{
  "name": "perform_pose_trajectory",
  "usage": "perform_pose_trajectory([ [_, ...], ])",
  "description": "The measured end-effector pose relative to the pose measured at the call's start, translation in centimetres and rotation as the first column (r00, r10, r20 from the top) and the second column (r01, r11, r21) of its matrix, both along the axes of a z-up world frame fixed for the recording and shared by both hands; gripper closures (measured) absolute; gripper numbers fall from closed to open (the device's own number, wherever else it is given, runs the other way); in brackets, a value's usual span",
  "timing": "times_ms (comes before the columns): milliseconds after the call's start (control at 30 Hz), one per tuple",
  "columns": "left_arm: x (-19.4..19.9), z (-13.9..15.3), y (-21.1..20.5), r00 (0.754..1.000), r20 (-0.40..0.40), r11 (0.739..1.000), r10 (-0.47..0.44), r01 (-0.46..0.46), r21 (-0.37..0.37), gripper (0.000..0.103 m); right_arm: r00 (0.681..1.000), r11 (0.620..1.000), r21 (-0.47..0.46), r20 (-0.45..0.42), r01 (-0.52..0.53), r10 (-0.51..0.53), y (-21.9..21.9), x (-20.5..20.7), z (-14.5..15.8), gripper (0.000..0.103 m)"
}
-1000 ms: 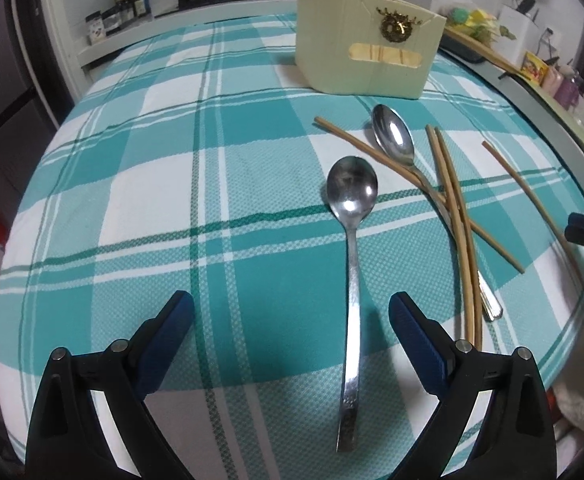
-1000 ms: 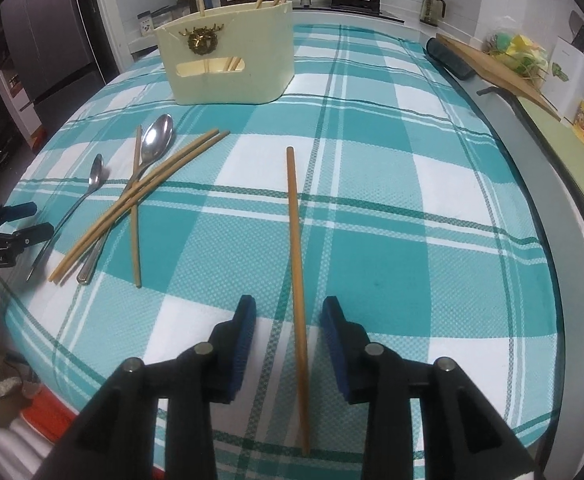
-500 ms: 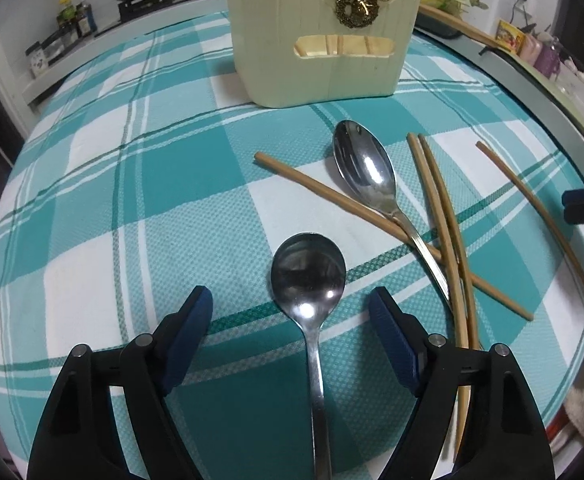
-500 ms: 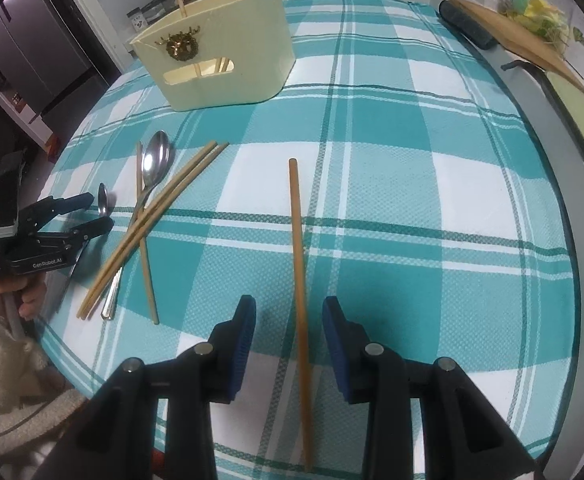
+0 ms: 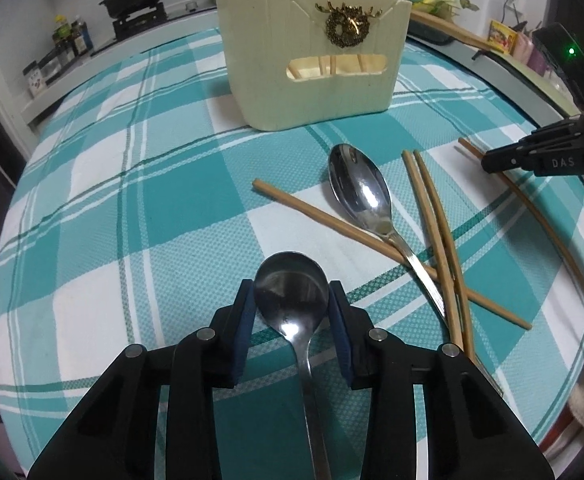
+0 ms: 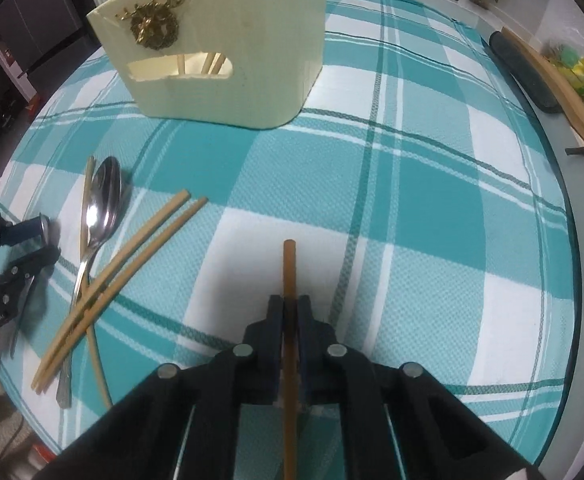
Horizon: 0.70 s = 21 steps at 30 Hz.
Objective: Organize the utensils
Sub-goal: 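Carry the spoon over the cream holder with the left gripper while the right gripper carries its chopstick there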
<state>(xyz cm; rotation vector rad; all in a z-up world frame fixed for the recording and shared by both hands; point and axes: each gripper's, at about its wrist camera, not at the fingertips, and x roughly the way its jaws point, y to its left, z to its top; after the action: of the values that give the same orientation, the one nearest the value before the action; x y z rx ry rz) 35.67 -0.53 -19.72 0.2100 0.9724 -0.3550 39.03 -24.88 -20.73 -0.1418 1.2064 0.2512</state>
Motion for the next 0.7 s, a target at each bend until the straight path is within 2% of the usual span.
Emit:
perform_pose_trajectory([
  [100, -1.1, 2.5, 1.0, 0.998, 0.055, 0.999, 0.021, -0.019, -0.044, 0.067, 0.997, 0.996, 0.089, 0.07, 0.027, -0.033, -0.9, -0.6, 2.3, 0.096],
  [267, -3.5, 7.5, 2.7, 0.984, 0.167, 0.993, 0.057, -0.038, -0.115, 0.067, 0.97, 0.985, 0.167, 0.231, 0.033, -0.072, -2.7, -4.0, 8.1, 0.096],
  [467, -6.2, 11.3, 4.5, 0.96, 0.256, 0.977, 0.115, -0.064, -0.201, 0.067, 0.895, 0.977, 0.211, 0.432, 0.021, -0.113, -4.3, -10.3, 13.8, 0.096],
  [700, -7.2, 12.7, 4.7, 0.949, 0.281, 0.967, 0.142, -0.073, -0.242, 0.067, 0.81, 0.973, 0.232, 0.572, -0.008, -0.13, -3.6, -14.6, 16.5, 0.096],
])
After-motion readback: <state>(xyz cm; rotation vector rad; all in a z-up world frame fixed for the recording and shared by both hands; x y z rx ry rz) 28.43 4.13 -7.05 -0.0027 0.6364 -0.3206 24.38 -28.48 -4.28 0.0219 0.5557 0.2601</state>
